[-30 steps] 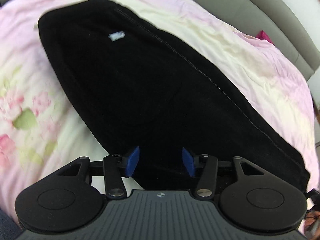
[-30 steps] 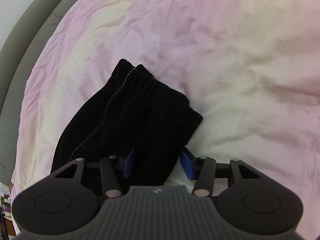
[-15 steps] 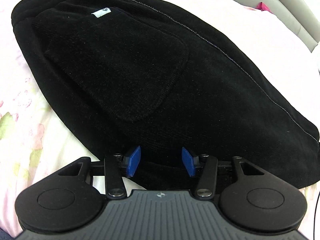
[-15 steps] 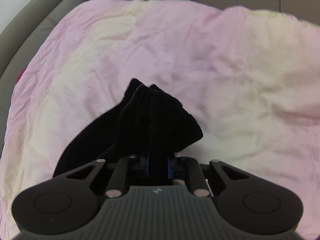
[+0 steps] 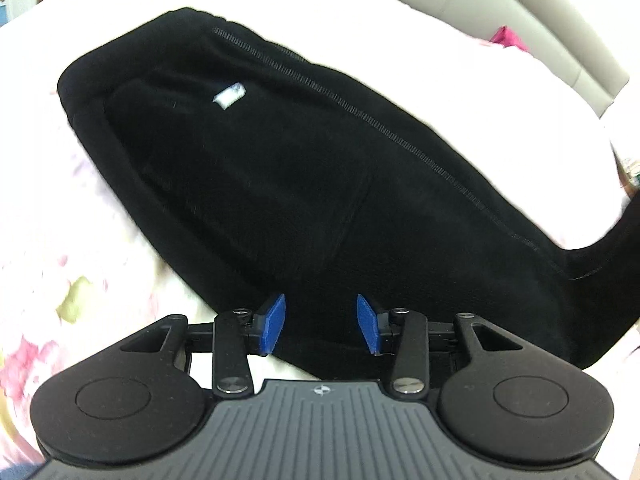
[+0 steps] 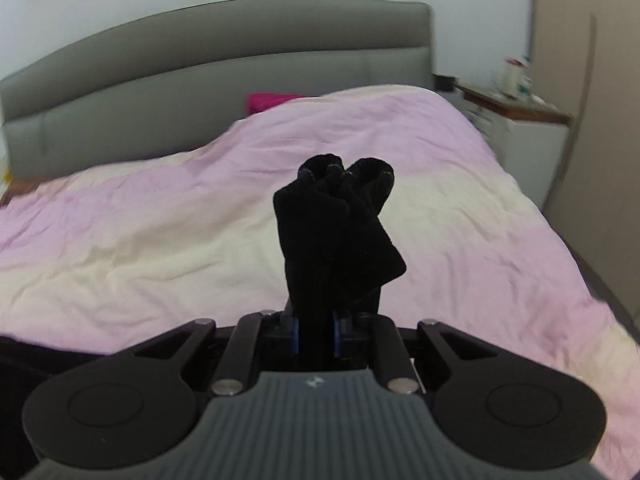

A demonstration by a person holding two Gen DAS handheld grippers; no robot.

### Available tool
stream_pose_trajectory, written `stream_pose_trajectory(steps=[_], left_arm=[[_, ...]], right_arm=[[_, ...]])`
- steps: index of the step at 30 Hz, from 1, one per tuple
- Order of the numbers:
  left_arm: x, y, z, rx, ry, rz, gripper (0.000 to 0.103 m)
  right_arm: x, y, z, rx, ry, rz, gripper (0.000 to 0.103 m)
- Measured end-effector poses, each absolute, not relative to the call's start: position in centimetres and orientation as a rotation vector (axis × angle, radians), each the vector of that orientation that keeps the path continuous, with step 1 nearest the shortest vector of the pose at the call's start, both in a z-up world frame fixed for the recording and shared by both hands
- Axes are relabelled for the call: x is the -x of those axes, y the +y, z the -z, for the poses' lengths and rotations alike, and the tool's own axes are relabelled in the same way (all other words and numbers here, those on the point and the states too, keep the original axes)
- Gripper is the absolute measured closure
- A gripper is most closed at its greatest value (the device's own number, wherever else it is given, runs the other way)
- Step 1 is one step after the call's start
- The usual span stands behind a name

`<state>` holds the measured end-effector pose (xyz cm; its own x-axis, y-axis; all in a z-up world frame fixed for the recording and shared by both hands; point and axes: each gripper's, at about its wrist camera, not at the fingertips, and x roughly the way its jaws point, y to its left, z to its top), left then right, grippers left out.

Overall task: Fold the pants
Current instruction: 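Lower the hems onto the waistband with the right tool while the left tool grasps the fold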

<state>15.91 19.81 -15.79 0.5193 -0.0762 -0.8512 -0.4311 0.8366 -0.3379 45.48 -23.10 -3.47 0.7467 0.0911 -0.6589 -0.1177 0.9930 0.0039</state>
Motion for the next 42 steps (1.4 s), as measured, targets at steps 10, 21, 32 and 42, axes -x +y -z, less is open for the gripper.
stream_pose_trajectory(steps=[10,21,32,42], left_arm=[[-16.3,22.9,16.8,0.684,0.983,-0.127,0.054],[-18.2,24.2,17.3,0.696,0.952,0.008,0.054],[-22.1,21.8,16.8,0.787,0.954,0.112,0.046],[-26.8,18.5,20.8,0.850,1.027,0.150,0.039]], right_arm=[[-36.5,-0.5,11.4,0.571,0.848,-0.555,0.093],[-31.5,1.3,17.9,0.737,0.928,-0.693,0.065],[-36.3,-1.0,11.2,0.290,0.953,-0.657,0.093],[-36.1,-2.7,19.1,0.123,1.147,-0.714,0.103]])
